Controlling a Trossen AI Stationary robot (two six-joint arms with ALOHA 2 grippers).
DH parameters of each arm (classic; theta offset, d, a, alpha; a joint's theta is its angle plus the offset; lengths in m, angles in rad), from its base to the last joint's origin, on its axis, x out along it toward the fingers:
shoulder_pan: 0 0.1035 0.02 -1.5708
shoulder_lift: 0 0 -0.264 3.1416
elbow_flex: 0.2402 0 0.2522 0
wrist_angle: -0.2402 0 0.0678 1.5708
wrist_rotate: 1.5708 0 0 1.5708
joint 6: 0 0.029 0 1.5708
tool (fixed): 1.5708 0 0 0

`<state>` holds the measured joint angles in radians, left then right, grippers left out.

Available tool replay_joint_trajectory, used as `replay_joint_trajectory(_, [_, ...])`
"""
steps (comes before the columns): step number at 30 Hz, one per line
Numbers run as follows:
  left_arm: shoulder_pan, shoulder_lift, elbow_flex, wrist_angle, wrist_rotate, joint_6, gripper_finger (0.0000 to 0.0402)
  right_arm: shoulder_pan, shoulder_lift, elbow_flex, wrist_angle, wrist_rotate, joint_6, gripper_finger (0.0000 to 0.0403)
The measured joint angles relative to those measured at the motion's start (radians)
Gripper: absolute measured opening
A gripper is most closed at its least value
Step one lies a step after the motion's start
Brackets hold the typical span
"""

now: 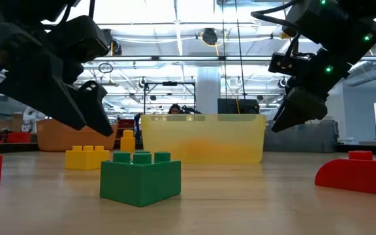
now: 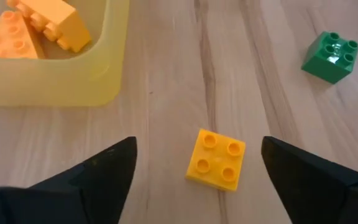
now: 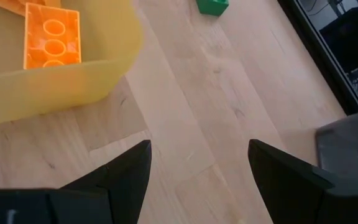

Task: Sort & place blocks by color
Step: Put the bottom yellow 4-stud game piece into the yellow bin

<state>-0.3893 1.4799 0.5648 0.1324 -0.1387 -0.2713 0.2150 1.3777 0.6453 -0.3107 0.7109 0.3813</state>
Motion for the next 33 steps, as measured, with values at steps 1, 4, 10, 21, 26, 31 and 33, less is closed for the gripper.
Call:
replay_joint_trajectory(1, [-0.003,0.0,0.0,-0.001,0.003,-0.002,0.0352,0.0,0.0,0.0,0.0,0.0,0.0,0.0258])
replay_joint_trajectory(4, [-0.008,0.033,0.0,0.002,0.007,-0.012,0.0357,0.0,0.0,0.0,0.0,0.0,0.004,0.0258])
replay_joint_trajectory(10, [-0.016,0.111,-0.001,0.058,-0.01,-0.019,0.0343,0.0,0.0,0.0,0.001,0.0,0.004,0.0258])
replay_joint_trajectory(21, [-0.011,0.138,0.0,0.073,-0.025,-0.015,0.0269,0.0,0.0,0.0,-0.005,-0.005,0.002,0.0258])
replay_joint_trajectory(26, [-0.01,0.137,0.0,0.069,-0.025,-0.015,0.0171,0.0,0.0,0.0,-0.005,-0.005,0.001,0.0258])
replay_joint_trajectory(31, [0.015,0.113,0.013,0.081,-0.027,-0.041,0.014,0.0,0.0,0.0,-0.005,-0.003,0.002,0.0258])
replay_joint_trajectory(33, [0.029,0.082,0.04,0.052,-0.027,-0.044,0.014,0.0,0.0,0.0,-0.004,-0.001,0.006,0.0258])
